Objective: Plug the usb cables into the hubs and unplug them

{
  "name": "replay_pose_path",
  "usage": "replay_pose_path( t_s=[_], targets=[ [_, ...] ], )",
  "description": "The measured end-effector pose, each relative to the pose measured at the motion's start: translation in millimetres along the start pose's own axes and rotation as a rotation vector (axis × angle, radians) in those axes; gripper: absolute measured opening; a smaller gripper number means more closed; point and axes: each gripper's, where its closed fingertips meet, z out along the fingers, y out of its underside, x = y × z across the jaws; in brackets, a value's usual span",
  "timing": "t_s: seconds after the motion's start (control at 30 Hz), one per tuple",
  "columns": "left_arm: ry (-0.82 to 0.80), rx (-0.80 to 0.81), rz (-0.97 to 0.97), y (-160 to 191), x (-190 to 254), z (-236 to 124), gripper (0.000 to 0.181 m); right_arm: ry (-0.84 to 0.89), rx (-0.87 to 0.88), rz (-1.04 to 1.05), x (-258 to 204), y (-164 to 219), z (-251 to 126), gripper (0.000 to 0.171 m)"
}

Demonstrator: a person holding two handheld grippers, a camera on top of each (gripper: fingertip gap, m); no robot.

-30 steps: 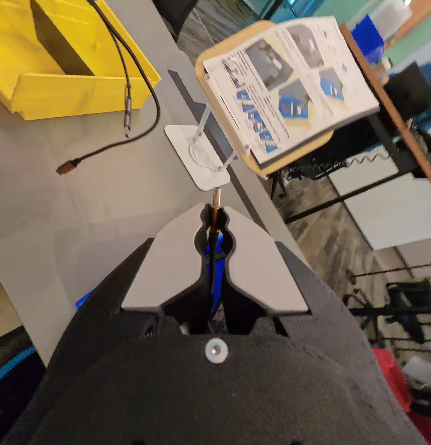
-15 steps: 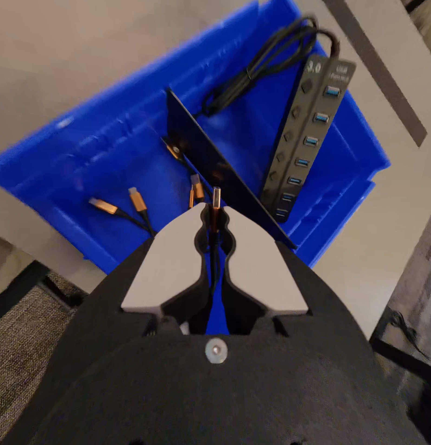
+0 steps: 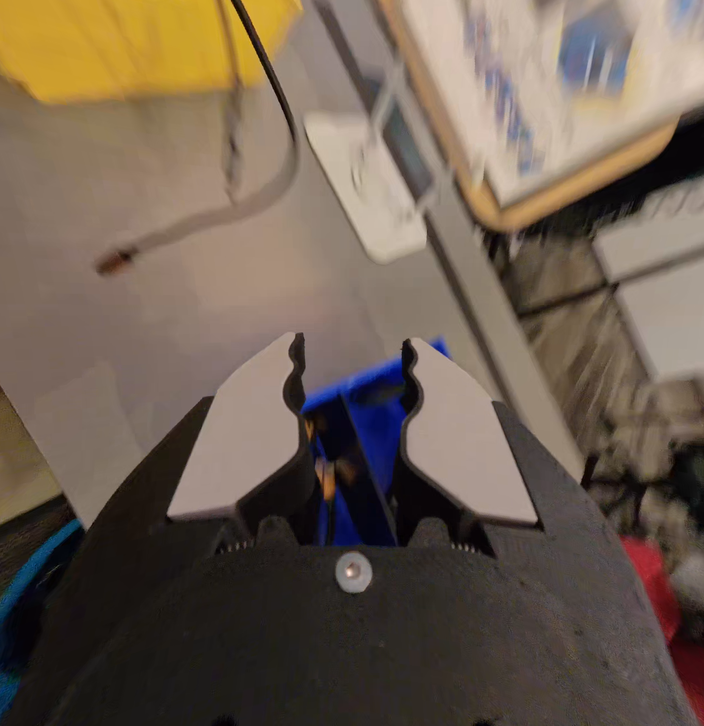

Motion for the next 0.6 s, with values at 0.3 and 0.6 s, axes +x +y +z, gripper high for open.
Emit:
replay_pose_path(
  t_s=[0.3, 0.6],
  targets=[
    [0.038, 0.09, 0.028, -36.8, 17.7, -1.8, 0.011, 0.015, 0.337, -0.52, -79.9, -144.8, 20.8, 0.03],
    [0.056, 0.156, -0.003, -53.7, 25.4, -2.6, 0.011, -0.006, 0.377, -0.585, -104.3, -156.9, 30.6, 0.007]
  ],
)
